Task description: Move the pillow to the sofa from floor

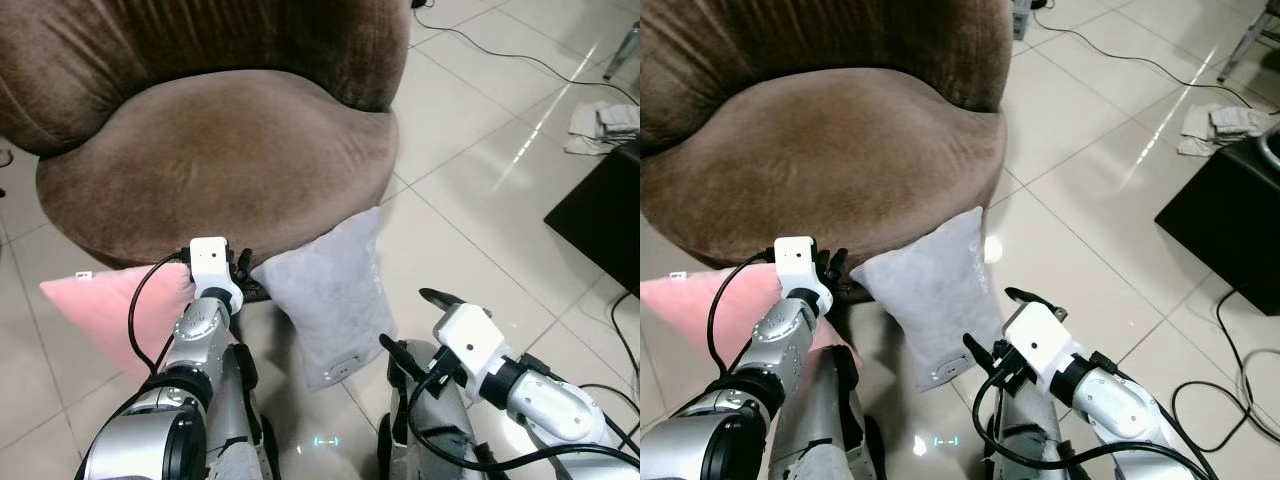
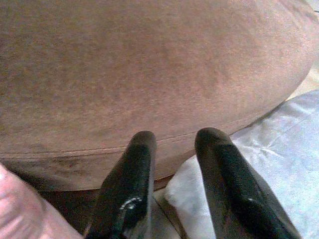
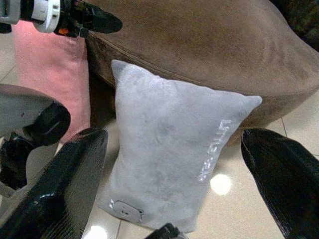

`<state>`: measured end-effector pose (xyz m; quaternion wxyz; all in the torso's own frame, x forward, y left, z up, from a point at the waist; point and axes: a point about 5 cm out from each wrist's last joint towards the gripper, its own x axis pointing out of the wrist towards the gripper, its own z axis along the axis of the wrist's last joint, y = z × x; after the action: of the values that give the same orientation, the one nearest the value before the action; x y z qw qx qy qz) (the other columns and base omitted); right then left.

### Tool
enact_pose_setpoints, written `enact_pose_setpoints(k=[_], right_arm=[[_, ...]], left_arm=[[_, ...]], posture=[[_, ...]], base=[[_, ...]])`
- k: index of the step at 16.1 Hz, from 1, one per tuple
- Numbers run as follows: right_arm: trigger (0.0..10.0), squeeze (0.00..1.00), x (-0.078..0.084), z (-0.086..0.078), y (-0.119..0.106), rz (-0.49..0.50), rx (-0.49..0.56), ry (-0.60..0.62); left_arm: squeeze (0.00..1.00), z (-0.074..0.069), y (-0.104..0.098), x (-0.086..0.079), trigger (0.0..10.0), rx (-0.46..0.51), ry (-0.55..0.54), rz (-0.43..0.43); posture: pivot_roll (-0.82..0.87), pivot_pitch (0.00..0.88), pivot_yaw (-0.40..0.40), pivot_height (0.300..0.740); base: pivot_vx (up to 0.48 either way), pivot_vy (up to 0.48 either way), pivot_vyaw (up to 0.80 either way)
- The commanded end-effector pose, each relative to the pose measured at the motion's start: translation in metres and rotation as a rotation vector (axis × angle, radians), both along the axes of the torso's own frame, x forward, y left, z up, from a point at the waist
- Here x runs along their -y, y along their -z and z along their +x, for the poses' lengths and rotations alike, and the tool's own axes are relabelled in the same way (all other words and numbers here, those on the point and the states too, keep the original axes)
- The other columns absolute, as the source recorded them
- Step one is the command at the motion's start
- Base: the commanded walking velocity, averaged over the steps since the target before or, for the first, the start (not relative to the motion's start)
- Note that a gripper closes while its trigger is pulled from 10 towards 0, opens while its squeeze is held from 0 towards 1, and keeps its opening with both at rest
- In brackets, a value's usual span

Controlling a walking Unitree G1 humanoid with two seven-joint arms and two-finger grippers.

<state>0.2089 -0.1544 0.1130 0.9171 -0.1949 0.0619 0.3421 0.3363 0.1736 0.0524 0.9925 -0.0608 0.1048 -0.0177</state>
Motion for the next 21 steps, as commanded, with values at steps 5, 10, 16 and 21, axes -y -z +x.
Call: enact_pose_setpoints(k=[5,10,16,21], right_arm=[[10.0,0.0,0.002,-0.004,-0.005,-0.008,0.01,-0.009],[10.0,0.0,0.001,-0.007,-0.011,-0.017,0.022,-0.043],[10.0,0.0,0.0,-0.009,-0.017,-0.037,0.036,-0.074],[10.0,0.0,0.0,-0.012,-0.021,-0.049,0.042,-0.088]], left_arm=[[1.0,-0.012,0.021,0.003,10.0,-0.112,-0.081,-0.116],[1.0,-0.014,0.024,-0.009,10.0,-0.136,-0.199,-0.23],[1.0,-0.016,0.028,-0.007,10.0,-0.164,-0.183,-0.307],[1.0,-0.018,0.034,-0.008,10.0,-0.228,-0.25,-0.405]], posture=[[-0.24,0.225,0.008,0.546],[-0.25,0.238,0.002,0.546],[-0.27,0.256,-0.003,0.546],[-0.3,0.263,-0.006,0.546]], base=[[0.0,0.0,0.0],[0.0,0.0,0.0],[0.0,0.0,0.0],[0.0,0.0,0.0]])
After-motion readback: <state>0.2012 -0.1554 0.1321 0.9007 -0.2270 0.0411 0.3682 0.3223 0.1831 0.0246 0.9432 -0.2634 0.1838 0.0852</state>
